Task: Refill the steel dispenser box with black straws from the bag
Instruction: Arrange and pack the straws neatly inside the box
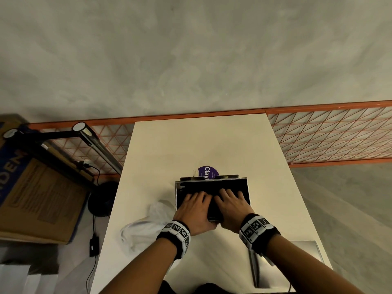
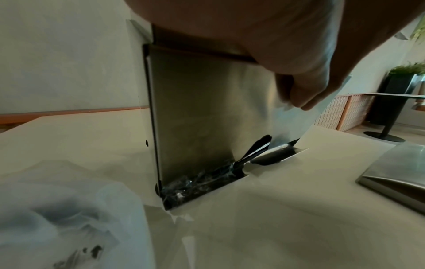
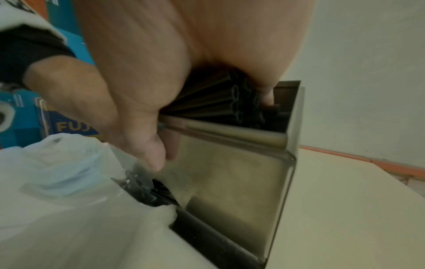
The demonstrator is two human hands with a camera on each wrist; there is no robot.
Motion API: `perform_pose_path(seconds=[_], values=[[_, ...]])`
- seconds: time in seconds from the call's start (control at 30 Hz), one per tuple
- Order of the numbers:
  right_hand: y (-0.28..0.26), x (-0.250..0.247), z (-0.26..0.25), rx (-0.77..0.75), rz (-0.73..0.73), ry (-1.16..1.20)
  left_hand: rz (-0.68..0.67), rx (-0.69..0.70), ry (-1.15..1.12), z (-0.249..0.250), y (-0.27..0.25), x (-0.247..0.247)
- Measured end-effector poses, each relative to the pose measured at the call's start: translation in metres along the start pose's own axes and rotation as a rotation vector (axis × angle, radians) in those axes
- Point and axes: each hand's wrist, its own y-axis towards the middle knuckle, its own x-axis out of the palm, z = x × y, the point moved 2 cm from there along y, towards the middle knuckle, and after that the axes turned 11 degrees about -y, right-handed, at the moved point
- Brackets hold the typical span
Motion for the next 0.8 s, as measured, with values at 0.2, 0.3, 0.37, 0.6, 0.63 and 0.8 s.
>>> perform_pose_path(seconds=[0.2, 0.3, 0.37, 0.6, 0.63, 0.8], values=[[-0.002, 0.002, -0.002, -0.018, -0.008, -0.002, 0.001, -0.005, 0.007, 0.002, -0.003, 0.002], [0.000, 0.001, 0.001, -0.016, -0.023, 0.004, 0.008, 0.001, 0.005, 0.003, -0.003, 0.000], [0.001, 0.001, 0.002, -0.020, -0.034, 0.011, 0.008, 0.012, 0.025, 0.003, -0.002, 0.000], [0.008, 0.003, 0.007, -0.005, -0.054, 0.029, -0.002, -0.057, 0.105, 0.003, 0.004, -0.004], [0.010, 0.001, 0.008, -0.003, -0.057, 0.033, -0.024, -0.073, 0.111, 0.003, 0.008, -0.007], [0.029, -0.007, 0.020, 0.012, -0.103, 0.059, -0.227, -0.181, 0.089, -0.005, 0.036, -0.025]])
